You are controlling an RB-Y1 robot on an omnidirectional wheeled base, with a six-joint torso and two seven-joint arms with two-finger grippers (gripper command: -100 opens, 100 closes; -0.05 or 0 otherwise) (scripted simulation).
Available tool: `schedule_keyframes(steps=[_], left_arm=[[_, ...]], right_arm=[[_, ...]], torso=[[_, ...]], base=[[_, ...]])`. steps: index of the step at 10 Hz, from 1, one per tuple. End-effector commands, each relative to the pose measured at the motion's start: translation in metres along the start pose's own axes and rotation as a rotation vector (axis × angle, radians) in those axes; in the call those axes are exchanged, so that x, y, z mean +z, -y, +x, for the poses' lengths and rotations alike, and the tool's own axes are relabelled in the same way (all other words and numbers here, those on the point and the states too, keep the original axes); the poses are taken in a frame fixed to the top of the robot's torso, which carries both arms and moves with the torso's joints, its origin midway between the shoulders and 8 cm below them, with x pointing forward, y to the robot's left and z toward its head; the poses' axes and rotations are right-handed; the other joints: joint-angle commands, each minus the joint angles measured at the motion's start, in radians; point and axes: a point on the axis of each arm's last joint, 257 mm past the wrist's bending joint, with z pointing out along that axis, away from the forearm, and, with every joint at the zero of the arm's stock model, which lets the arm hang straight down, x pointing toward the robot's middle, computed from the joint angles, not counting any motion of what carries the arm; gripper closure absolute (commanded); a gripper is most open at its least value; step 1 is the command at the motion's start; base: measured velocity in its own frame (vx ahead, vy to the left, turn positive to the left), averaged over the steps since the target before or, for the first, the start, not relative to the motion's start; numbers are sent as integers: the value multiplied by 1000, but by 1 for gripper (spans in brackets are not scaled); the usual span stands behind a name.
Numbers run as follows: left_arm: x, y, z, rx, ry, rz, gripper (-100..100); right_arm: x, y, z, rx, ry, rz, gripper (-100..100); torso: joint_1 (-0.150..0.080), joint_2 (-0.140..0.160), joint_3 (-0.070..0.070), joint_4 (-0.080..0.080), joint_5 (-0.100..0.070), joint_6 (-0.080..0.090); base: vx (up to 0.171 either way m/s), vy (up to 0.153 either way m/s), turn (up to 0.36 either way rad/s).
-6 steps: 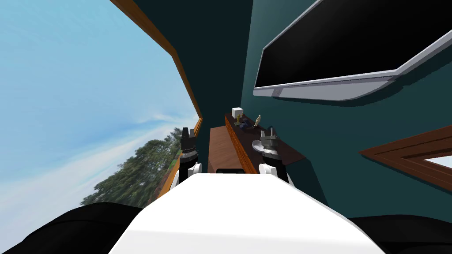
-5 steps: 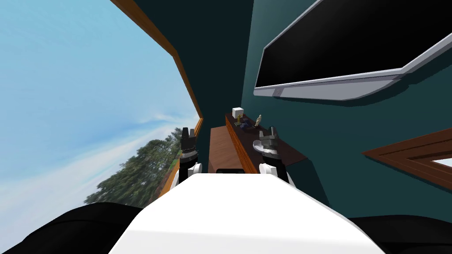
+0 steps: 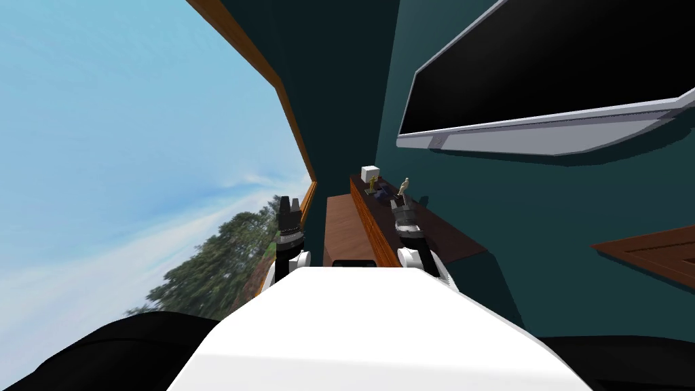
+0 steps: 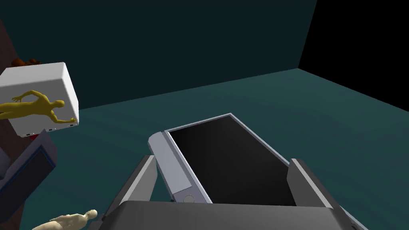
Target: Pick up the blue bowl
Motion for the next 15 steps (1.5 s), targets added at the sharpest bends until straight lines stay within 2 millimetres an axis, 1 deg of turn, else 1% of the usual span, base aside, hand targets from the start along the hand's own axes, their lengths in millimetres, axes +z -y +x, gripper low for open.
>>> schedule_keyframes(steps=[1, 2, 6, 7, 9, 10, 12, 13, 15], left_arm=[[0, 0, 0, 0, 0, 0, 0], [0, 0, 0, 0, 0, 0, 0], [0, 0, 0, 0, 0, 0, 0], [0, 0, 0, 0, 0, 0, 0], [0, 0, 0, 0, 0, 0, 0], [0, 0, 0, 0, 0, 0, 0], [0, 0, 0, 0, 0, 0, 0], [0, 0, 0, 0, 0, 0, 0], [0, 0, 0, 0, 0, 0, 0]], right_arm=[[5, 11, 12, -30, -64, 25, -100], [5, 11, 13, -34, -69, 26, -100], [15, 51, 49, -141, -252, 100, -100], [14, 52, 49, -150, -262, 102, -100], [16, 76, 65, -218, -356, 142, -100], [15, 76, 64, -227, -364, 144, -100], [13, 103, 77, -303, -458, 187, -100], [12, 104, 76, -312, -464, 190, -100], [4, 135, 84, -395, -559, 241, -100]], torso=[[0, 0, 0, 0, 0, 0], [0, -1, 0, 0, 0, 0], [-2, 0, 0, 0, 0, 0], [-1, -1, 0, 0, 0, 0], [-2, 1, 1, 0, 0, 0], [-2, 1, 1, 0, 0, 0], [-3, 1, 1, 0, -1, 0], [-3, 1, 0, 0, -1, 0], [-3, 2, 1, 0, -1, 0]], base=[[53, 58, 76], [33, 32, 38], [35, 36, 93], [28, 34, 33], [21, 25, 79], [20, 17, 41], [24, 19, 115], [17, 13, 27], [13, 17, 75]])
